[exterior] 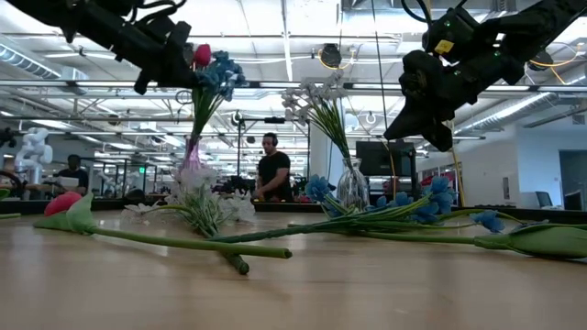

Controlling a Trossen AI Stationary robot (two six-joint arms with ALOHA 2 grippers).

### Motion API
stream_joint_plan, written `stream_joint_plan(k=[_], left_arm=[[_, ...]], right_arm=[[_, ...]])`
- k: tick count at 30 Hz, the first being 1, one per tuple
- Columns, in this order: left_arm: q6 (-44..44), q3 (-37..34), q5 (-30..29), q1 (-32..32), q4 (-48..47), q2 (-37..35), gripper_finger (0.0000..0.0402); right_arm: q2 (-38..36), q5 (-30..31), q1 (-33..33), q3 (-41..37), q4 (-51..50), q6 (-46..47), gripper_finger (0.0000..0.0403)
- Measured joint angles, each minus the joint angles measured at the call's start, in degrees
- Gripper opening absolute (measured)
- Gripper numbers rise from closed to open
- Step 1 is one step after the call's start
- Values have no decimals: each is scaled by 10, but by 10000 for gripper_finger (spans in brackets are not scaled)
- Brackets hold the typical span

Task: Sort flowers into vase by color
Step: Put the right red tulip into the pink vase

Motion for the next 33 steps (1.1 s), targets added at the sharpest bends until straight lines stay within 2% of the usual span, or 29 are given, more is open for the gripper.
stream_joint_plan(k=[9, 19, 23, 33], left_arm=[[1, -16, -71, -59, 3, -11, 4], [13, -17, -71, -65, -28, -10, 45], [12, -17, -72, -66, -60, -10, 48], [8, -17, -74, -66, -60, -10, 49]], right_arm=[[0, 0, 0, 0, 0, 0, 0], [0, 0, 0, 0, 0, -4, 0], [0, 0, 0, 0, 0, -4, 0], [0, 0, 0, 0, 0, -10, 0]])
